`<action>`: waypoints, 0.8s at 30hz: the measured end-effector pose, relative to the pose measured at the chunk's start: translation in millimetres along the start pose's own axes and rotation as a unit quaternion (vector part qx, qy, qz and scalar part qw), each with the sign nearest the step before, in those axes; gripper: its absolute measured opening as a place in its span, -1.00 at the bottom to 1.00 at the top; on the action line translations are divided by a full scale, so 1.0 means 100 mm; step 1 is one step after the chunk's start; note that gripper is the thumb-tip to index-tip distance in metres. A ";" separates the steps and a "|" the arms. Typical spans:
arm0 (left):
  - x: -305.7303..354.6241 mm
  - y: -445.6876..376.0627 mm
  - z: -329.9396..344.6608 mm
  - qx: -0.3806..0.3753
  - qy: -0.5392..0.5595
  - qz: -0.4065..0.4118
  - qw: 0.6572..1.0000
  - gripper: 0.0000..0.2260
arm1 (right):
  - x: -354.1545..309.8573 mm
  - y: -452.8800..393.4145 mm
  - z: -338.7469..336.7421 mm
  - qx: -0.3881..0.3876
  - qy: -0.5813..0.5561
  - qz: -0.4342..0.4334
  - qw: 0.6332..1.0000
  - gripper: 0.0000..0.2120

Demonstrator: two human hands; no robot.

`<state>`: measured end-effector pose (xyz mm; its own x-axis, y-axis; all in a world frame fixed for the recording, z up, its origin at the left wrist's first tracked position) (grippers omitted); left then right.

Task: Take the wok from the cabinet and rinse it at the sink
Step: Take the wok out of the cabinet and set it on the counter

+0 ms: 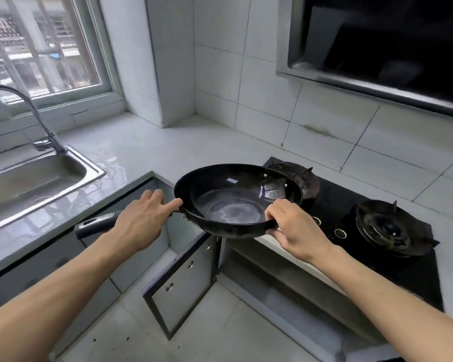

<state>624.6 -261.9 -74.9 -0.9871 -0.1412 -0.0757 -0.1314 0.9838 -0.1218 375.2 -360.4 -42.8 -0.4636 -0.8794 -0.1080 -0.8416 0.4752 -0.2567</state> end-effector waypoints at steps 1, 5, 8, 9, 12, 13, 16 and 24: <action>-0.04 -0.09 0.03 -0.002 0.002 -0.006 1.000 -0.53 | 0.06 -0.11 0.02 -0.001 -0.006 -0.004 1.000 -0.71; -0.20 -0.45 0.23 -0.020 -0.010 -0.040 0.999 -0.48 | 0.41 -0.55 0.28 -0.017 -0.024 -0.030 0.999 -0.72; -0.27 -0.74 0.33 -0.026 -0.016 -0.066 0.997 -0.53 | 0.74 -0.90 0.49 -0.023 -0.044 -0.053 0.997 -0.71; -0.29 -0.84 0.36 -0.032 -0.016 -0.077 0.996 -0.54 | 0.84 -1.02 0.55 -0.025 -0.053 -0.059 0.997 -0.70; -0.35 -1.10 0.43 -0.048 -0.020 -0.112 0.992 -0.52 | 1.11 -1.34 0.69 -0.038 -0.078 -0.082 0.993 -0.68; -0.37 -1.17 0.46 -0.052 -0.021 -0.123 0.991 -0.51 | 1.19 -1.44 0.74 -0.042 -0.083 -0.091 0.991 -0.68; -0.41 -1.34 0.53 -0.063 -0.025 -0.143 0.987 -0.50 | 1.39 -1.71 0.89 -0.053 -0.100 -0.106 0.988 -0.67; -0.65 -1.74 0.76 -0.076 -0.030 -0.172 0.982 -0.45 | 1.66 -2.21 1.20 -0.060 -0.118 -0.117 0.984 -0.68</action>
<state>718.7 -432.3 -124.0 -0.8749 -0.4702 -0.1155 -0.4732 0.8809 -0.0018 517.5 -615.4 -118.8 -0.1883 -0.9401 -0.2841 -0.9509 0.2468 -0.1867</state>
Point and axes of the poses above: each hand's wrist, its own y-axis away from the middle knuckle, its own z-axis out of the palm, x = y × z, the point moved 10 cm from there along -y, towards the middle knuckle, and after that the axes turned 3 degrees about -x, right-handed, at the moved point
